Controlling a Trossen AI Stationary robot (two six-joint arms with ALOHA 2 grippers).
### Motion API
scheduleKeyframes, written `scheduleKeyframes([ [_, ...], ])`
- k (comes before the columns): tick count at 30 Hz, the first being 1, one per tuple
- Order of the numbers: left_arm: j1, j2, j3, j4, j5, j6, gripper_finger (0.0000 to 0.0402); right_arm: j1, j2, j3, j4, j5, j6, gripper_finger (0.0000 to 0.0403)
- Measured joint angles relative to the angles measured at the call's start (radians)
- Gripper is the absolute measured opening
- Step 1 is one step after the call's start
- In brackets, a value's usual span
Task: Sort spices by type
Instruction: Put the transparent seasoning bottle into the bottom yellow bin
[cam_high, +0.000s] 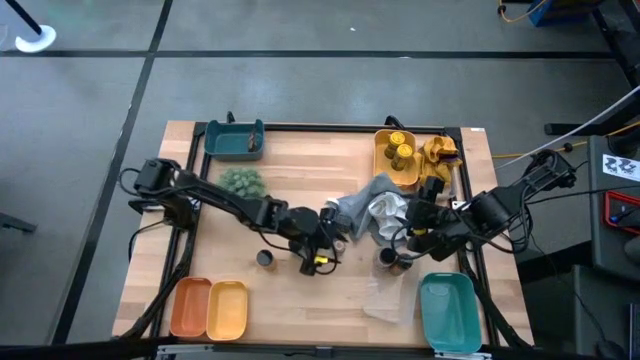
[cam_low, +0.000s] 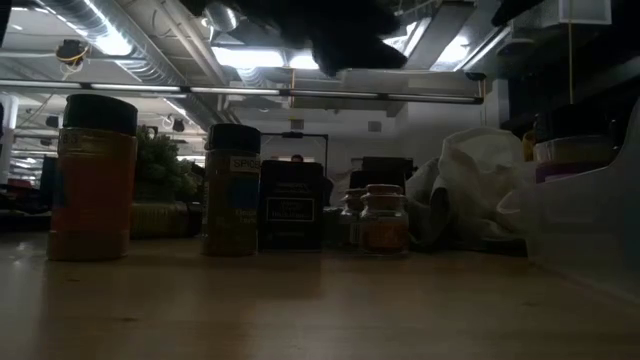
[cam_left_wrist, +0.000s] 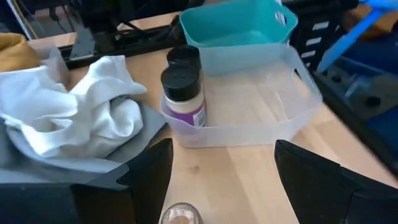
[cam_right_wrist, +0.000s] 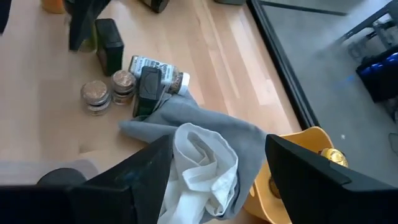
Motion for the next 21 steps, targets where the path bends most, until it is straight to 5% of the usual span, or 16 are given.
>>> scheduleKeyframes([
  [5,-0.001,0.074,0.049,0.012,-0.001,0.059,0.0265,0.000,0.000,-0.012,0.009,0.020,0.005,0.0257],
  [15,0.021,0.199,0.289,-0.297,-0.008,0.123,0.0265,0.000,0.000,-0.012,0.052,0.017,0.006,0.0257],
  [21,0.027,0.241,0.308,-0.408,-0.009,0.132,0.0265,0.000,0.000,-0.012,0.062,0.016,0.007,0.0257],
])
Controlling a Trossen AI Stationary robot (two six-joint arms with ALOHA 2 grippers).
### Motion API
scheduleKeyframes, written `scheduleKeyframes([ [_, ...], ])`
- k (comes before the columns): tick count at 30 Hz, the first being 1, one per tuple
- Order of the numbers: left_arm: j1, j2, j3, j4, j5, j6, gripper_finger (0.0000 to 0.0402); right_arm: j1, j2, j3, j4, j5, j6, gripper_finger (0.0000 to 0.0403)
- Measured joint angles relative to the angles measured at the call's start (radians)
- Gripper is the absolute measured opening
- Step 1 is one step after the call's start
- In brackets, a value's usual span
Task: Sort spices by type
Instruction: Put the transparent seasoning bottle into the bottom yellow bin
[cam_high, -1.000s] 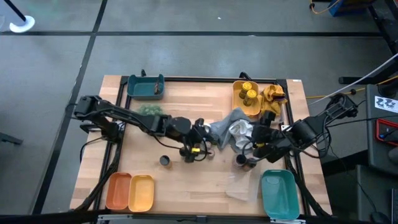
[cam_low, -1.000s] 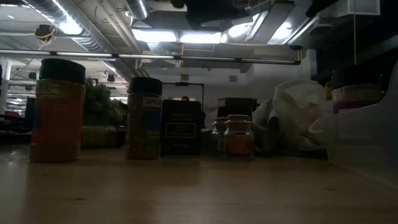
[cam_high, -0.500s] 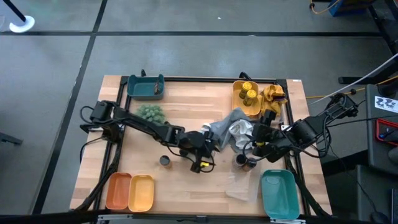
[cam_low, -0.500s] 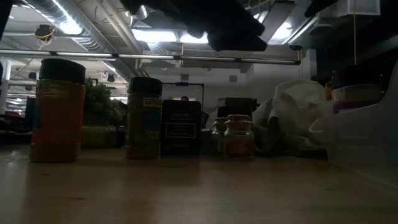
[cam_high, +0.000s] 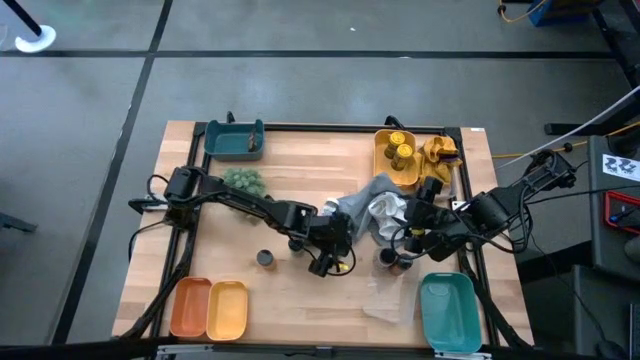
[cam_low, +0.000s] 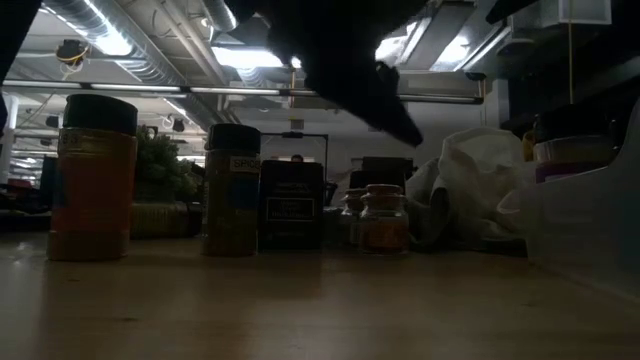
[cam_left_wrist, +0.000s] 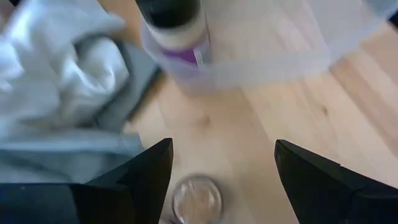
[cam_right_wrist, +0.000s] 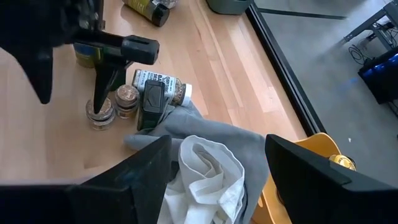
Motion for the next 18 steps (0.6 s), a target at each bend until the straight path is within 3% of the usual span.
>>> scheduleKeyframes([
  [18,0.020,0.054,0.001,-0.042,-0.047,0.050,0.0265,0.000,0.002,0.000,0.020,-0.046,0.000,0.0257],
])
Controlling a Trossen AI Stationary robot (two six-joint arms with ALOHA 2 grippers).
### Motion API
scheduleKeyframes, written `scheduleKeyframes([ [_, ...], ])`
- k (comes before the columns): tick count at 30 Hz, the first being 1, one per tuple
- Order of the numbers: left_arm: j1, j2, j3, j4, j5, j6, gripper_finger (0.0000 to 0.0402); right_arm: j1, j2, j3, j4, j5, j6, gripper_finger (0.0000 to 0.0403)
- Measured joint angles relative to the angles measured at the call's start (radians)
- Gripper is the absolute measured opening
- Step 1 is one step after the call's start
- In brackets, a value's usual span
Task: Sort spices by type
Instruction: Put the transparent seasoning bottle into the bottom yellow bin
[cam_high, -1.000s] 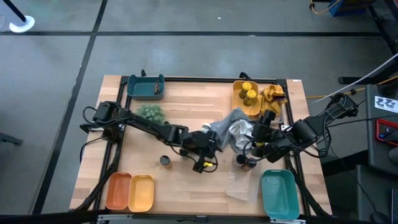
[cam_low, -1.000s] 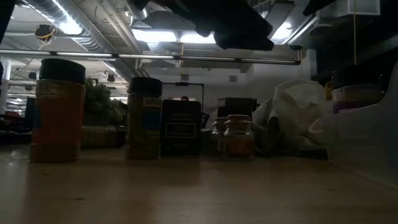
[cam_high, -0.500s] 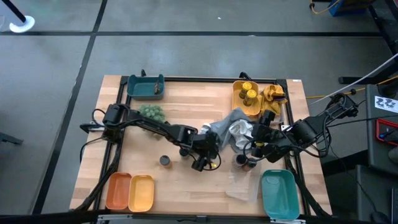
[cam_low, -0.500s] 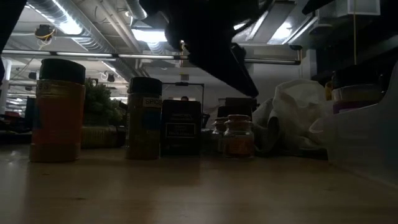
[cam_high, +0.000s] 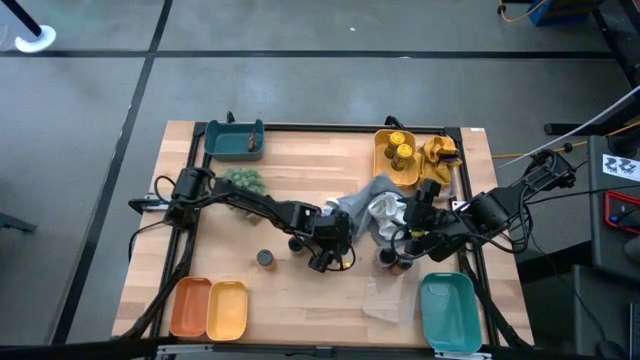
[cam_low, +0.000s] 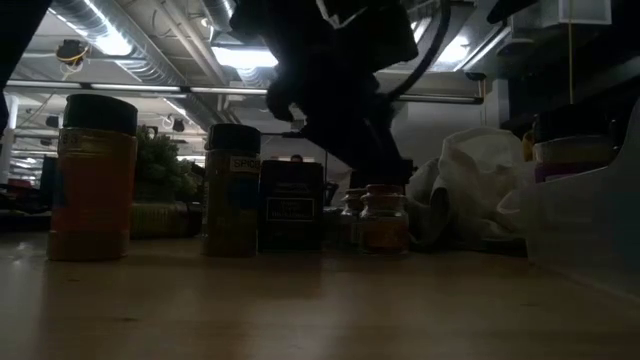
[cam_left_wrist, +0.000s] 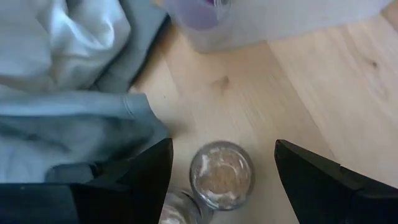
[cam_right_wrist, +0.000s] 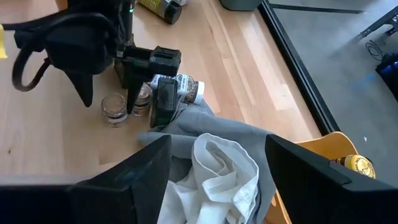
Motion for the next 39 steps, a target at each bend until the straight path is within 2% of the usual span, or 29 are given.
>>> scheduleKeyframes([
  [13,0.005,0.034,-0.001,-0.026,-0.020,0.053,0.0262,0.000,0.000,0.000,-0.002,0.000,0.000,0.0257],
  [28,0.005,0.034,0.000,-0.024,-0.036,0.079,0.0153,0.000,0.000,0.000,-0.002,0.000,0.000,0.0257],
  [39,0.005,0.034,0.000,-0.019,-0.032,0.068,0.0160,0.000,0.000,0.000,-0.002,0.000,0.000,0.0257],
])
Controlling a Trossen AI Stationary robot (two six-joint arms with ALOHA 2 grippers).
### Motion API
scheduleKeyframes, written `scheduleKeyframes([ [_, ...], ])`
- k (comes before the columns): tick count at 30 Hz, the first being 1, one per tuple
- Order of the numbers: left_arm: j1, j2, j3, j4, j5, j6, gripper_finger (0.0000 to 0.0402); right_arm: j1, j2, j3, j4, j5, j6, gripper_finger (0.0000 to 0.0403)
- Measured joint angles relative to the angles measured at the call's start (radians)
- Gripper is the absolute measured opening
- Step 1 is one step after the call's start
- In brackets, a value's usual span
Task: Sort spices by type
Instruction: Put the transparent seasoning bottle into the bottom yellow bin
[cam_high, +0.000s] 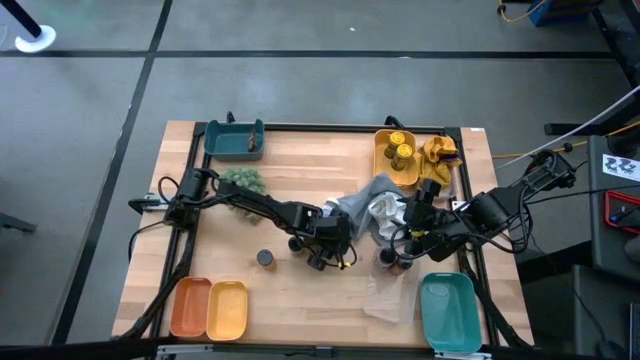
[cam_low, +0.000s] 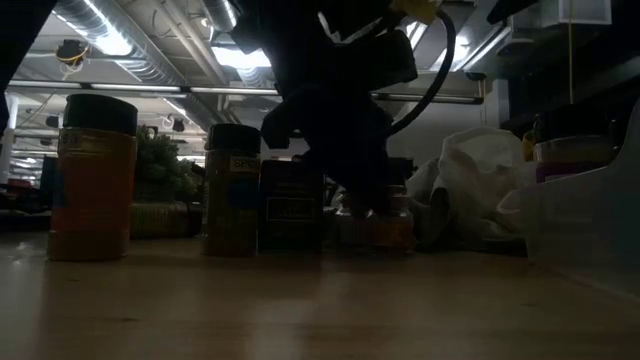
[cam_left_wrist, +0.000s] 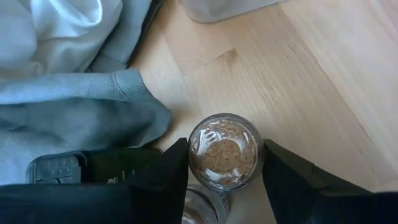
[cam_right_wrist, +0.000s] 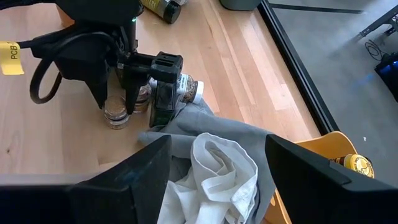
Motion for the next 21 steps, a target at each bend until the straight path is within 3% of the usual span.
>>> scheduleKeyframes([
  [13,0.000,-0.071,-0.001,-0.009,0.003,-0.106,0.0158,0.000,0.000,0.000,-0.001,0.000,0.000,0.0257],
  [21,-0.002,-0.203,-0.001,-0.125,0.009,-0.231,0.0157,0.000,0.000,0.000,-0.001,0.000,0.000,0.0257],
])
